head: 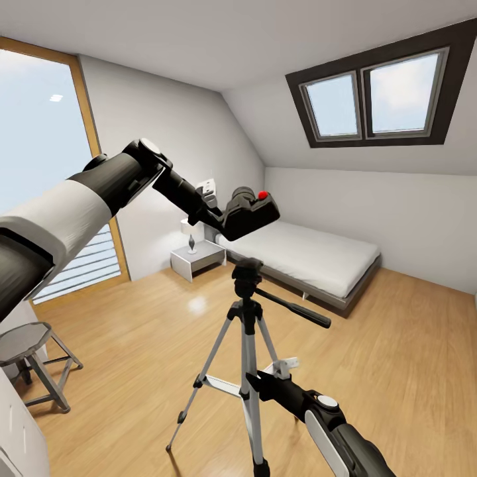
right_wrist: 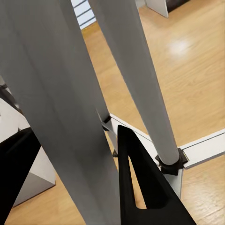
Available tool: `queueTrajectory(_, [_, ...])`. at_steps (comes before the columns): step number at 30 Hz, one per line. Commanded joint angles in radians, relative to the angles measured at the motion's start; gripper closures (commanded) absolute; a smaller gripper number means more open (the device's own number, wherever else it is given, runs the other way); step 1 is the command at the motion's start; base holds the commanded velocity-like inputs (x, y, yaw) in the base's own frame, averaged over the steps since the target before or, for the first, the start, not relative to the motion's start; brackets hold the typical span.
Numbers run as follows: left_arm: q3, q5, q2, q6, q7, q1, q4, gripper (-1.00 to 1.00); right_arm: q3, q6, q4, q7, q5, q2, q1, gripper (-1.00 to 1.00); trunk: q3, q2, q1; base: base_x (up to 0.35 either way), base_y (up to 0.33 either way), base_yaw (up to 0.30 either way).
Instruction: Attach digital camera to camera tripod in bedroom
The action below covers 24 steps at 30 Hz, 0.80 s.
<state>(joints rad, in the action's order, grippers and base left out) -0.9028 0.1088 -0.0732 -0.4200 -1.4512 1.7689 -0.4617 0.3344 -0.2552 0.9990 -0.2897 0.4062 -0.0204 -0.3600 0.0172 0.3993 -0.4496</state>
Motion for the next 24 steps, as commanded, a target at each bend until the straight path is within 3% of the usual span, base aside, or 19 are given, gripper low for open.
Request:
queueTrajectory(1, [-0.010, 0.009, -0.002, -0.007, 0.000, 0.001, -0.001, 1.00, 0.002, -0.006, 0.001, 0.001, 0.010, -0.001, 0.000, 1.00, 0.000, 0.001, 0.000, 0.000, 0.000, 0.000])
queueTrajectory(24, [-0.028, 0.009, -0.008, 0.012, -0.008, 0.000, -0.005, 1.00, 0.002, -0.005, 0.001, 0.001, 0.008, -0.001, 0.000, 1.00, 0.000, 0.001, 0.000, 0.000, 0.000, 0.000])
